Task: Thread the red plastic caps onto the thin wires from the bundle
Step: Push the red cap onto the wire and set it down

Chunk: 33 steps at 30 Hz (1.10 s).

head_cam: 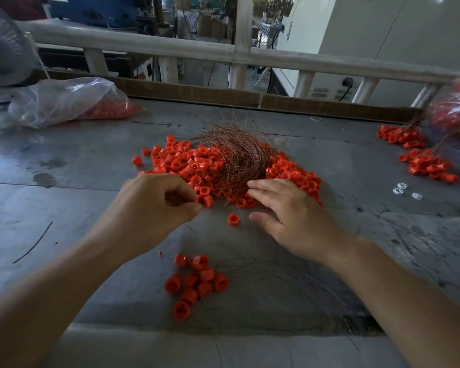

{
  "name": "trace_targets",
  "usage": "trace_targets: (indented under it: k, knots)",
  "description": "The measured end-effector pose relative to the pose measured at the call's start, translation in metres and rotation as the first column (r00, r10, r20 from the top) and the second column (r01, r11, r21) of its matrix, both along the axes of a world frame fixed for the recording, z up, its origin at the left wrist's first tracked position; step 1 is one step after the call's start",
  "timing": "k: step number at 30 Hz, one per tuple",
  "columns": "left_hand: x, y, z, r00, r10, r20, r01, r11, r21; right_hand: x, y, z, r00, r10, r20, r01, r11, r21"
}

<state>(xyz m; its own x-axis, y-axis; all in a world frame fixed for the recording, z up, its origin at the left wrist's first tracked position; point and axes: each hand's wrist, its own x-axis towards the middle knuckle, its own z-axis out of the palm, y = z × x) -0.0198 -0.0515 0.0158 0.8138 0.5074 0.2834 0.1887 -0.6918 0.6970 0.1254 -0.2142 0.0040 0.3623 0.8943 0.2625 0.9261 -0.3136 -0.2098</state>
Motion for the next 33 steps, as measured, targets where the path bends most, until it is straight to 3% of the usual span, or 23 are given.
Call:
trace_targets:
  k: [6, 12, 22, 25, 29, 33]
  knots:
    - [0.001, -0.005, -0.003, 0.989, -0.134, 0.062, 0.143, 0.970, -0.196, -0.014, -0.004, 0.012, 0.989, 0.126, 0.076, -0.141, 0.962, 0.235]
    - [0.003, -0.020, -0.003, 0.967, -0.229, 0.115, 0.251, 0.938, -0.241, -0.029, -0.004, 0.013, 0.955, 0.258, 0.147, -0.283, 0.939, 0.194]
    - [0.000, -0.022, 0.000, 0.983, -0.166, 0.073, 0.176, 0.970, -0.169, -0.034, -0.004, 0.009, 0.920, 0.305, 0.245, -0.337, 0.936, 0.103]
    - [0.000, -0.021, 0.001, 0.980, -0.178, 0.089, 0.196, 0.948, -0.252, -0.033, -0.004, 0.006, 0.935, 0.302, 0.187, -0.333, 0.927, 0.173]
    - [-0.002, -0.020, 0.006, 0.956, -0.217, 0.197, 0.284, 0.852, -0.440, -0.031, -0.005, 0.008, 0.971, 0.240, -0.012, -0.218, 0.904, 0.368]
    - [-0.002, -0.022, 0.009, 0.938, -0.249, 0.241, 0.339, 0.800, -0.495, -0.027, -0.006, 0.013, 0.979, 0.203, 0.013, -0.185, 0.858, 0.479]
